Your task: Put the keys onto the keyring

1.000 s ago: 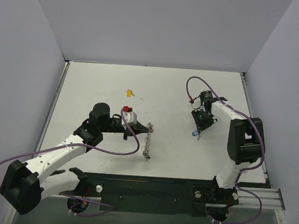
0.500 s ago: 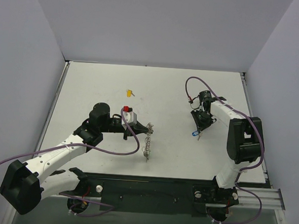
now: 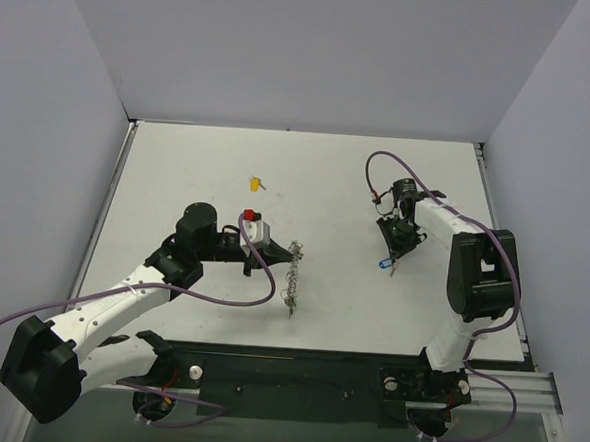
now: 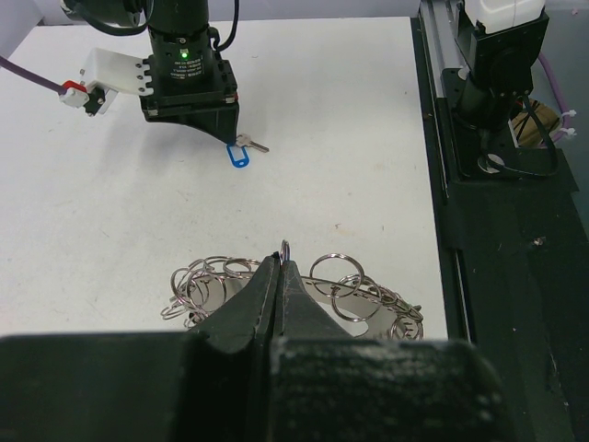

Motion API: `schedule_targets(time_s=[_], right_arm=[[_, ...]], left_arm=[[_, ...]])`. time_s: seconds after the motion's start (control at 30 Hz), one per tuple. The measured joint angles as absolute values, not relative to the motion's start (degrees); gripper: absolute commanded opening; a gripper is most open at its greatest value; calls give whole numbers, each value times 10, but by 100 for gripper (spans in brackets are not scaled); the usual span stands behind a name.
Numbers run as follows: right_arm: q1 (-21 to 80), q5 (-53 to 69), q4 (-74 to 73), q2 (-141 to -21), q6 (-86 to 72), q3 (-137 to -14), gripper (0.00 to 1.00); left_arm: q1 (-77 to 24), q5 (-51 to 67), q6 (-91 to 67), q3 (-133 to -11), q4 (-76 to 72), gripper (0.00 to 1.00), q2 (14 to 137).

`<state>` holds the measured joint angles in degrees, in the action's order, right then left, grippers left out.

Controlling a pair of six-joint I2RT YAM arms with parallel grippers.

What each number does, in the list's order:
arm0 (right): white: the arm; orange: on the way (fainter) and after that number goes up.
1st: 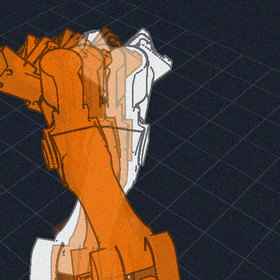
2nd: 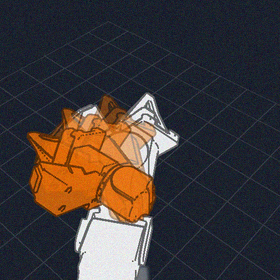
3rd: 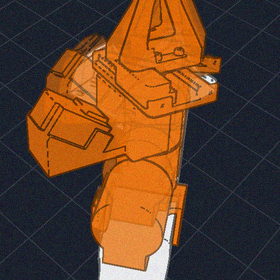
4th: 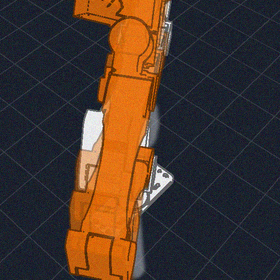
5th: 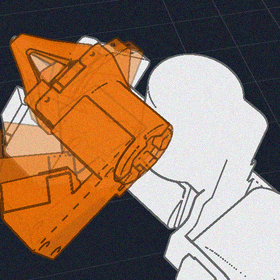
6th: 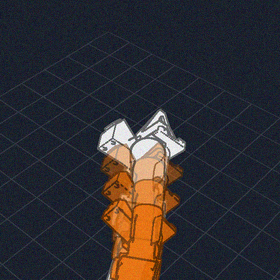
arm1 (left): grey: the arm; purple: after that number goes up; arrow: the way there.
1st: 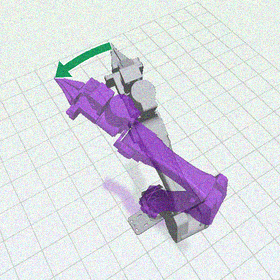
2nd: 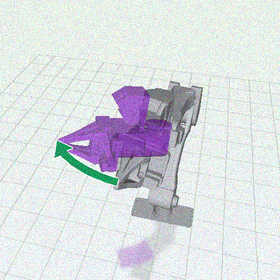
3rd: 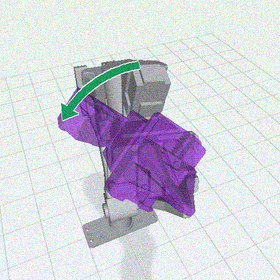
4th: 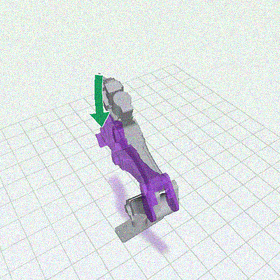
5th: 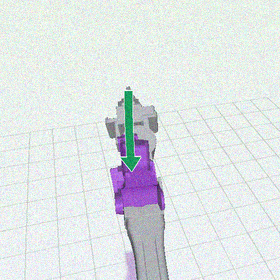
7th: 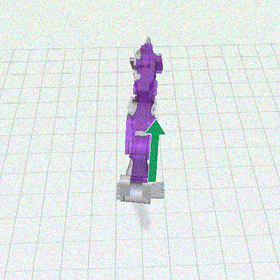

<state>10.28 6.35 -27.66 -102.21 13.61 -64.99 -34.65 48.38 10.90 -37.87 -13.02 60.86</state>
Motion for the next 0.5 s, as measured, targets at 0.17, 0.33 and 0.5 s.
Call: schedule_targets(time_s=[0.17, 0.33, 0.5], right_arm=[[103, 63, -277, -1036, 135, -653, 12], [105, 63, -278, -1040, 135, -655, 11], [106, 63, -279, -1040, 135, -655, 10]], left_arm=[[-347, 484, 110, -379, -130, 0, 609], [-347, 484, 110, -379, -130, 0, 609], [-347, 484, 111, -379, -130, 0, 609]])
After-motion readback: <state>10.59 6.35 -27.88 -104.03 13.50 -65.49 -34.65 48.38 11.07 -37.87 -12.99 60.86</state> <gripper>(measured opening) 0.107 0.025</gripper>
